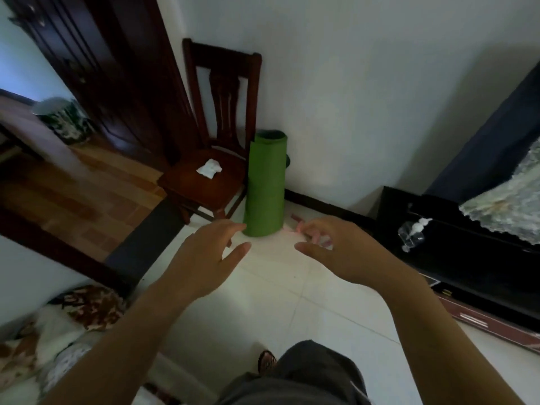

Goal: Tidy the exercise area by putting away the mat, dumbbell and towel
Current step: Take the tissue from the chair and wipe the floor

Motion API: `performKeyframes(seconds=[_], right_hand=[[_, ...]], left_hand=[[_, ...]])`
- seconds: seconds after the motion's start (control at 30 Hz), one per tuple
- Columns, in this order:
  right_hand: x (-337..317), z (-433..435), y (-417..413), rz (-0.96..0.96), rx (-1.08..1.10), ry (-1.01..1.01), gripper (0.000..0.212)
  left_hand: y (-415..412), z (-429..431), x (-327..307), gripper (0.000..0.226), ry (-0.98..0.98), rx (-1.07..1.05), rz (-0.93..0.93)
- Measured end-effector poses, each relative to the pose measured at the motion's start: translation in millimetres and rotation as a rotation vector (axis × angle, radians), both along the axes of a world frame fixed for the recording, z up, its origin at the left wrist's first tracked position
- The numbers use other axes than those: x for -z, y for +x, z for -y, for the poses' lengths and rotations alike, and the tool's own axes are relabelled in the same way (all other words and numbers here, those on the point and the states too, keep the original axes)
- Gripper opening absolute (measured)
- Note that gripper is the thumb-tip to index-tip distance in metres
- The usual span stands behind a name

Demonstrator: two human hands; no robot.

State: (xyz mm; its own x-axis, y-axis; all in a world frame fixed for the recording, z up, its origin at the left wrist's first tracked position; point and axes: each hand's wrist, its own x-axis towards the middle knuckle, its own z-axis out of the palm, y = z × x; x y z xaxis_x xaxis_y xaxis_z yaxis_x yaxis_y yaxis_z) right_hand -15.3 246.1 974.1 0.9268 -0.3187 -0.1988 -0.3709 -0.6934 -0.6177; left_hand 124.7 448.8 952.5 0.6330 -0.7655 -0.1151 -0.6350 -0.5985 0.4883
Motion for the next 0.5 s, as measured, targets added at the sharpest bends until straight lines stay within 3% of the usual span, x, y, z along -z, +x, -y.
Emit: performKeyframes(seconds=[0.1, 0.27, 0.5], right_hand=[[9.0, 22.4, 56.1, -0.027, -0.034, 0.005, 0.05], [20.9, 59.7, 165.0, -0.074, -0.2, 0.011, 0.047], [46.5, 129.9, 340.2, -0.032, -0.312, 0.06, 0.042]], left_hand=[[45.0, 18.3, 2.6, 0.084, 0.004, -0.042, -0.031], [132.6, 43.5, 16.5, 0.043, 0.05, -0.123, -0.012], [278.0, 111.2, 27.7, 0.058, 0.059, -0.242, -0.001]])
